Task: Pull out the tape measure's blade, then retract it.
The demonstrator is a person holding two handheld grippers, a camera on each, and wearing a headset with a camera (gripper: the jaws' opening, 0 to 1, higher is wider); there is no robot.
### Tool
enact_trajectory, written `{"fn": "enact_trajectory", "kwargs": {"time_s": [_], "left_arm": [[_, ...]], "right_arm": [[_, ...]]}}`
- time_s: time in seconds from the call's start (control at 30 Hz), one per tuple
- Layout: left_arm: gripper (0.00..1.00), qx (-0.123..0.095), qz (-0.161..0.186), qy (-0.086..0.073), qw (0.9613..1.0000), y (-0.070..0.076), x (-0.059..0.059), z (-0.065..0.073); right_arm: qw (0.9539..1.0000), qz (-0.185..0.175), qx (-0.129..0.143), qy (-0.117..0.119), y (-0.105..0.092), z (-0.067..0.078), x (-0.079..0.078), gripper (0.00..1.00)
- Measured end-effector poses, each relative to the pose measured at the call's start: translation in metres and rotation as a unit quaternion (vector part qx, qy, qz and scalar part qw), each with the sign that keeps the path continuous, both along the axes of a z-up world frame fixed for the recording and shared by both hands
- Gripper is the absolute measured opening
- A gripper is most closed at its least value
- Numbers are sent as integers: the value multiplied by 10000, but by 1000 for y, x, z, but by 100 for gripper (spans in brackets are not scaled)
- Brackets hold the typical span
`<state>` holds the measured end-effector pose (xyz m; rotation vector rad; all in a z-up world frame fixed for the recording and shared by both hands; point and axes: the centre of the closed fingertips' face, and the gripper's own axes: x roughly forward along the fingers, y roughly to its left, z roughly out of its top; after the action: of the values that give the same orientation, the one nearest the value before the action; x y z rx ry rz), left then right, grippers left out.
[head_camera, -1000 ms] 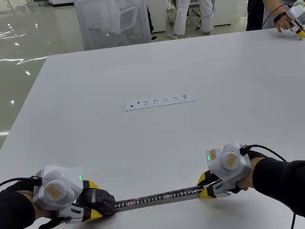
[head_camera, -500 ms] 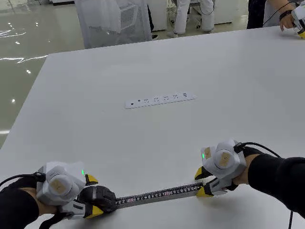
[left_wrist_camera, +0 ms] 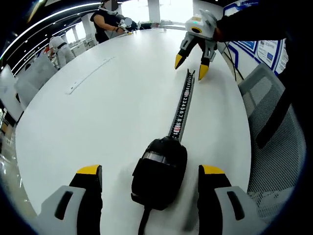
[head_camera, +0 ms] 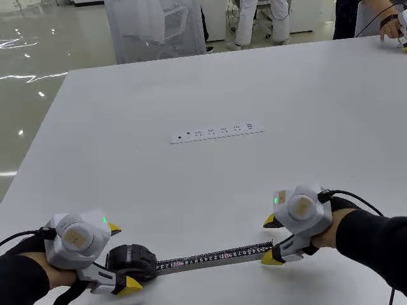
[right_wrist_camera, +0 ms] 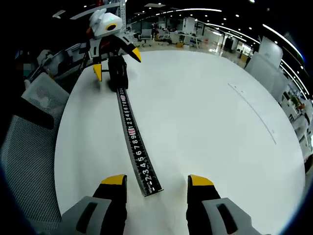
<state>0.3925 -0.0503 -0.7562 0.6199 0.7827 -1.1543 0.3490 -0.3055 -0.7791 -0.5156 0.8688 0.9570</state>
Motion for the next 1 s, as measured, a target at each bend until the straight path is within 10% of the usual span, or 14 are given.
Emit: {"fn": "enact_trajectory", "kwargs": {"time_s": [0.63, 0.8, 1.0], "left_arm": [[99, -803, 1366, 15, 9874, 25, 3, 11], [99, -839, 1494, -528, 9838, 37, 7, 18], [99, -1214, 1728, -608, 9756, 46, -1, 30]], "right_arm": [[9913, -1143, 559, -337, -35, 19, -23, 67], [9891, -1116, 592, -757, -44, 27, -33, 72], [9825, -1360, 878, -926, -47, 39, -43, 81]]}}
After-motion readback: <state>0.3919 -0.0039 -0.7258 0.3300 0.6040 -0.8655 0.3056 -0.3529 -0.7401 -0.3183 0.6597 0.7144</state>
